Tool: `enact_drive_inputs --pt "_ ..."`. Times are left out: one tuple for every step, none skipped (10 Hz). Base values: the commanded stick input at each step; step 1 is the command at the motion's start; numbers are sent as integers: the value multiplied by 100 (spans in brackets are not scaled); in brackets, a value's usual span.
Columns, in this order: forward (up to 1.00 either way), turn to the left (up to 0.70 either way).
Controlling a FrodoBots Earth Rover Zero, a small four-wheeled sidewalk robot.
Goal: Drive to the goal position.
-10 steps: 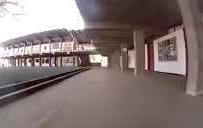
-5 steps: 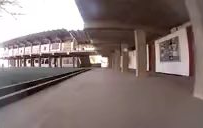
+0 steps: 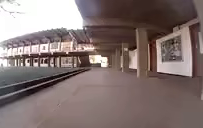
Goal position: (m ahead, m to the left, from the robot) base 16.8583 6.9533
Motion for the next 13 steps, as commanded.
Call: enact_drive_inputs --pt "50 0" --pt "50 0" --pt "50 0" --pt "50 0" --pt "50 0" --pt "50 0" --pt "50 0" --pt "50 0" --pt "50 0" --pt "50 0" --pt "50 0" --pt "50 0" --pt "50 0"
